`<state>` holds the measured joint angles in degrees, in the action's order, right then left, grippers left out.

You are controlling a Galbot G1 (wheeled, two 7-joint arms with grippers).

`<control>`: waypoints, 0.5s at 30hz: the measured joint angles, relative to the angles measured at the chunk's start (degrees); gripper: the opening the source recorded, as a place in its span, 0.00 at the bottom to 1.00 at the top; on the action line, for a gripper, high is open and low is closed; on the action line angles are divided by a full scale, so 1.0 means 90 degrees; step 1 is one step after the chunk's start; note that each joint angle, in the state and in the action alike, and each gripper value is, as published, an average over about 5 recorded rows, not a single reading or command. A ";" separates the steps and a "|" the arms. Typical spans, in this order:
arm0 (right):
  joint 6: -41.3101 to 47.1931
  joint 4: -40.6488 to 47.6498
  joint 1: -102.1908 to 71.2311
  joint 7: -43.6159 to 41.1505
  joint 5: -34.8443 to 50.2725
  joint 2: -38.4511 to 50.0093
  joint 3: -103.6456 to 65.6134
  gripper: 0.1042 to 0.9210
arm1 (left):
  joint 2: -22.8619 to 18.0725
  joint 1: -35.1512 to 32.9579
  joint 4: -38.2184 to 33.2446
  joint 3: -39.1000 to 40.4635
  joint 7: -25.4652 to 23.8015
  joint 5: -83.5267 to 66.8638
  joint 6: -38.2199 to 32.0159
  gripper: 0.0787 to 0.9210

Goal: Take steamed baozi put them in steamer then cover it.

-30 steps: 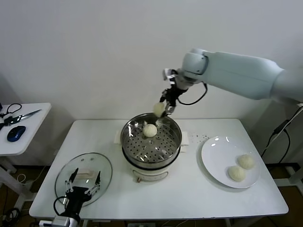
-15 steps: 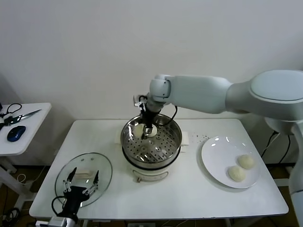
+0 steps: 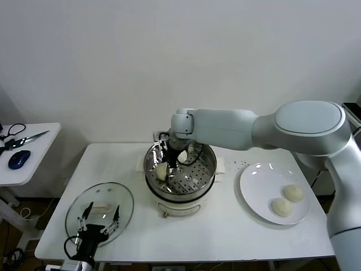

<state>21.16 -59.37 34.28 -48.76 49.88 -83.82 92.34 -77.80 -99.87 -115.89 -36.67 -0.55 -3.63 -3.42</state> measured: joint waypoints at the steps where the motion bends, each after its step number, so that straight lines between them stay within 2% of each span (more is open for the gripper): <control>1: 0.0006 -0.0011 -0.0001 0.0004 0.0002 0.0007 -0.0011 0.87 | -0.0002 -0.0002 0.0002 0.0001 0.0002 0.0007 0.0000 0.88; 9: -0.0058 -0.0284 0.0311 -0.0132 0.0045 0.0289 -0.0053 0.88 | -0.0006 -0.0028 -0.0026 -0.0004 0.0019 0.0028 0.0024 0.88; 15: -0.0262 -0.0778 0.0981 -0.0508 -0.0043 0.0958 0.0170 0.88 | 0.0005 -0.0038 -0.0085 -0.0005 0.0025 0.0077 0.0057 0.88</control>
<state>18.80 -66.37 43.11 -53.33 49.50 -75.20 93.87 -77.76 -100.21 -116.66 -36.71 -0.33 -2.94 -2.91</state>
